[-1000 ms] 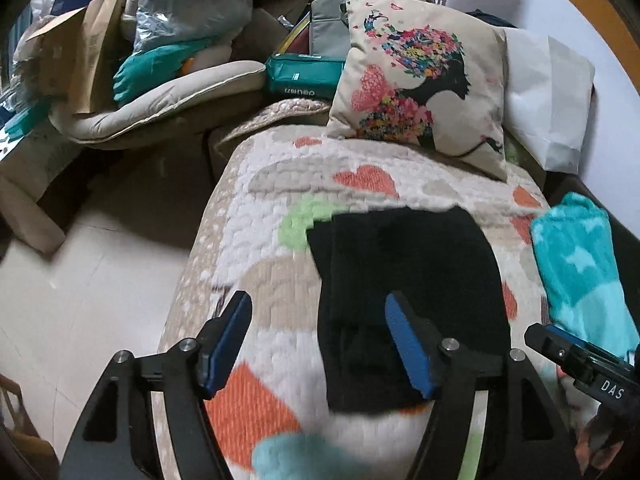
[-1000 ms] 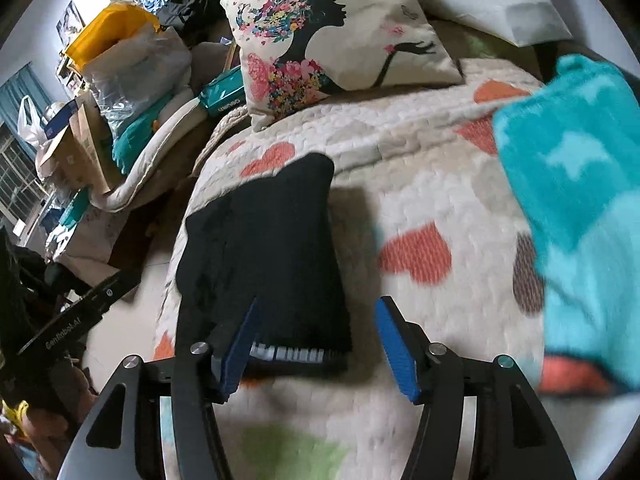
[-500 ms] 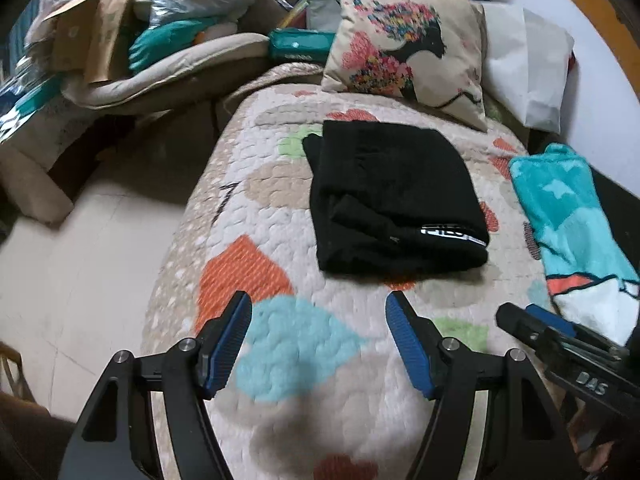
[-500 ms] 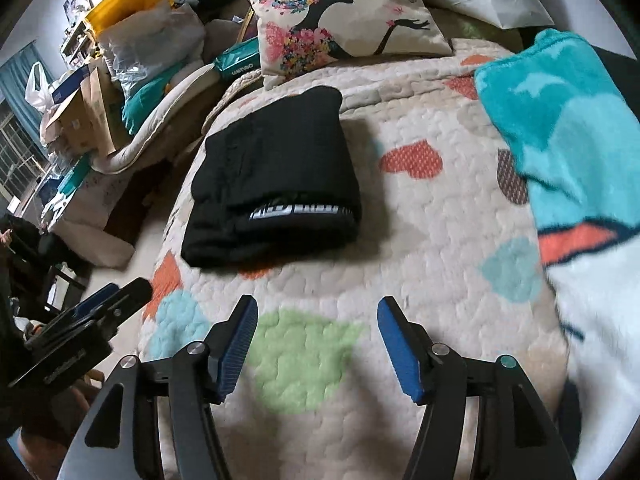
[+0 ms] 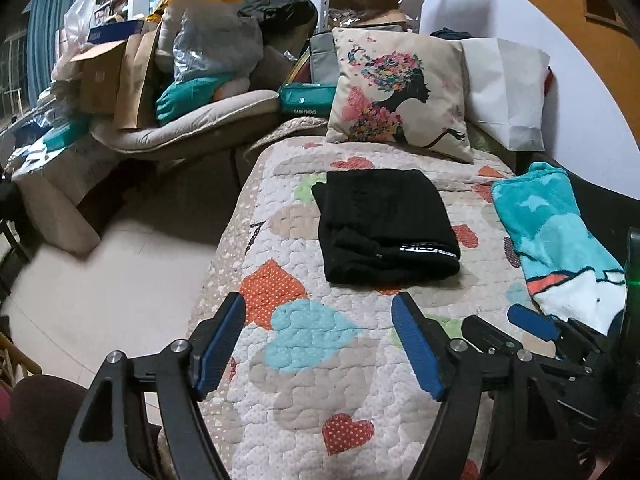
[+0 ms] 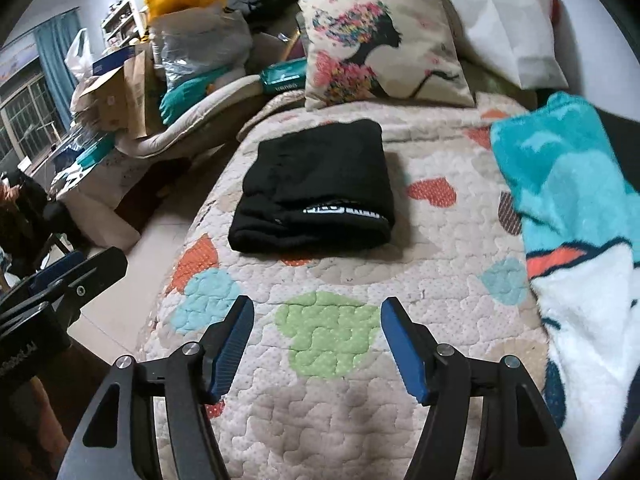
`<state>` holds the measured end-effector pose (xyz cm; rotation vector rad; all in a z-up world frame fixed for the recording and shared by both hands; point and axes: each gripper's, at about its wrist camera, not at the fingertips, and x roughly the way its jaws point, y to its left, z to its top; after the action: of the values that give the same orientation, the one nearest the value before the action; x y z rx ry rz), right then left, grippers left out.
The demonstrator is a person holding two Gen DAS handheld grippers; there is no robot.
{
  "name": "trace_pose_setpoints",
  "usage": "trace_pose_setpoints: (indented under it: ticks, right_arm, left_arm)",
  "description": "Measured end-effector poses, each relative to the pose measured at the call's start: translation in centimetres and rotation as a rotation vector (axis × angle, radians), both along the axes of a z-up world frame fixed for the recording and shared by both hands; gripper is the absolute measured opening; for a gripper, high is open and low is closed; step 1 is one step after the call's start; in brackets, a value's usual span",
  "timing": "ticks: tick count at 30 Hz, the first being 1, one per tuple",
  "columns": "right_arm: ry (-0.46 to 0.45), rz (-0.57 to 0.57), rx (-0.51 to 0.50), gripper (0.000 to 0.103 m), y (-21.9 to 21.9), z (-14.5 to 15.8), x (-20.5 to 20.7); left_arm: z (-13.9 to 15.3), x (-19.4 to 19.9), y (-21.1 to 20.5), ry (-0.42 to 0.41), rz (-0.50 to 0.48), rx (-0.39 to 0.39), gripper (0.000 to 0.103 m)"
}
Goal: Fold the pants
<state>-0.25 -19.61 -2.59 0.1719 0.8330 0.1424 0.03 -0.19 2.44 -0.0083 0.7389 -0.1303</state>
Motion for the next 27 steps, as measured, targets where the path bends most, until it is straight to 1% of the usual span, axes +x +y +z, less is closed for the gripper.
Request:
trace_pose_setpoints:
  ticks: [6,8,10,14,23,27]
  right_arm:
    - [-0.019,-0.012,-0.001,0.073,-0.2,0.6,-0.4]
    - [-0.018,-0.021,0.003,0.073,-0.4,0.6,-0.4]
    - [-0.02,-0.027,0.007,0.073,-0.6,0.6,-0.5]
    - [-0.021,-0.028,0.008,0.073,-0.6,0.7,-0.6]
    - [-0.021,-0.017,-0.004,0.074,-0.1,0.8,-0.8]
    - [-0.022,-0.017,-0.004,0.075,-0.1,0.8,-0.8]
  left_arm:
    - [1.0,-0.8,0.0,-0.034,0.011,0.006,0.076]
    - [1.3,-1.1,0.1,-0.05,0.022,0.008,0.081]
    - [1.6,-1.3,0.2,-0.07,0.036,0.011,0.083]
    - [2.0,-1.6,0.4,-0.089,0.049,0.019,0.085]
    - [2.0,-1.8,0.2,-0.084,0.047,0.03,0.085]
    - [2.0,-2.0,0.4,-0.105,0.062,0.041,0.085]
